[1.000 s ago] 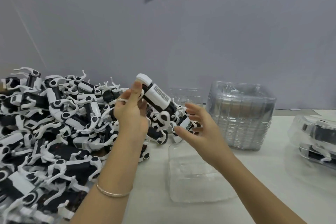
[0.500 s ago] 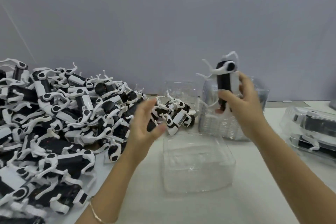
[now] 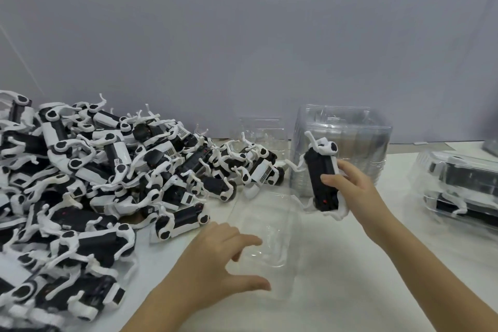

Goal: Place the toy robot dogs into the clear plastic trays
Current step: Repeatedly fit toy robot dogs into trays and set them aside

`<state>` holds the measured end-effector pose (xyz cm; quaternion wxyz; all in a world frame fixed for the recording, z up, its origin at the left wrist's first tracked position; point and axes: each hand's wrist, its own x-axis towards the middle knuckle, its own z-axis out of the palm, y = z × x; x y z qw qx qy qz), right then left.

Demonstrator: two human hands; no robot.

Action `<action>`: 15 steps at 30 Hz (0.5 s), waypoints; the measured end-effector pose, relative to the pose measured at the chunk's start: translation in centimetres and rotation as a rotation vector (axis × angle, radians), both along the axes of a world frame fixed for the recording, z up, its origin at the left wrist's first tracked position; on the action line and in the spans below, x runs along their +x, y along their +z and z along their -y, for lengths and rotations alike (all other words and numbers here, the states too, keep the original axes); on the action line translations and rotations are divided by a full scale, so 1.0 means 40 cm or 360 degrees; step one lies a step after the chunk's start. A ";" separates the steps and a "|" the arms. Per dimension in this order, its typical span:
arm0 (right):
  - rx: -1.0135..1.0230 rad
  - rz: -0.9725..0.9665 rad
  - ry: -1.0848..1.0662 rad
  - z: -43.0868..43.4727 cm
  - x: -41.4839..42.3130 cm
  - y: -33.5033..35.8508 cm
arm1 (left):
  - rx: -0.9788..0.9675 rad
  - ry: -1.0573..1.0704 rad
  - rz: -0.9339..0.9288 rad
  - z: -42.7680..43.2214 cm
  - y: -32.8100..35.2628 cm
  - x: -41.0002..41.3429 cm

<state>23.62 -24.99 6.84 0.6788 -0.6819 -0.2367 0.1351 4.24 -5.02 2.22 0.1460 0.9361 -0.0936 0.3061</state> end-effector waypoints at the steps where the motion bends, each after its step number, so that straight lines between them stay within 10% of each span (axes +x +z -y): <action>1: 0.0031 -0.0033 0.0008 -0.007 -0.003 -0.001 | -0.0121 -0.0033 -0.0012 0.003 0.006 -0.004; 5: 0.0043 -0.0073 0.0076 -0.020 -0.011 -0.005 | -0.0541 0.0071 -0.0511 -0.046 0.035 -0.021; 9: -0.0057 -0.0070 0.0159 -0.028 -0.024 -0.008 | -0.0265 0.0152 -0.0844 -0.074 -0.017 -0.036; 15: -0.0173 -0.0089 0.0284 -0.061 -0.040 -0.016 | 0.0358 0.0231 -0.0210 -0.003 -0.034 -0.001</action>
